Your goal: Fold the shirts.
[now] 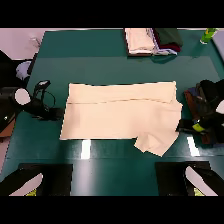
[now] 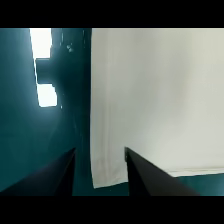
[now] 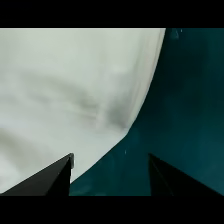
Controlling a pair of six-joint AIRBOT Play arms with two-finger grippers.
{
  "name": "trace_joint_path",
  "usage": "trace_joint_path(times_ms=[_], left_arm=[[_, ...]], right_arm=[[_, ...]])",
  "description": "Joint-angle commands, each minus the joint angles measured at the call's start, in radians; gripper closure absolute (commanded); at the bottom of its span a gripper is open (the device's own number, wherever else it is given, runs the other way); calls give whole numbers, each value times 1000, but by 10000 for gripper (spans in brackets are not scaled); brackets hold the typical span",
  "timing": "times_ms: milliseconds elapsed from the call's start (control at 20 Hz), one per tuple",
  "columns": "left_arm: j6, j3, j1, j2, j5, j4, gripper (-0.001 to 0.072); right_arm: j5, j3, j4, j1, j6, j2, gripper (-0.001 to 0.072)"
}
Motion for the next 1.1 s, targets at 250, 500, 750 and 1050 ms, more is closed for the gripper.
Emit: trace_joint_path(times_ms=[250,500,750,1050], left_arm=[[-5,-24,0,14,12,0,337],[-5,-24,0,14,0,0,337],[-5,-24,0,14,-25,0,337],[3,-24,0,14,-31,0,338]], right_arm=[[-69,-155,90,75,64,36,209],[-82,-155,87,177,118,36,222],[-97,-155,77,229,139,36,262],[-37,-120,34,184,169,93,262]])
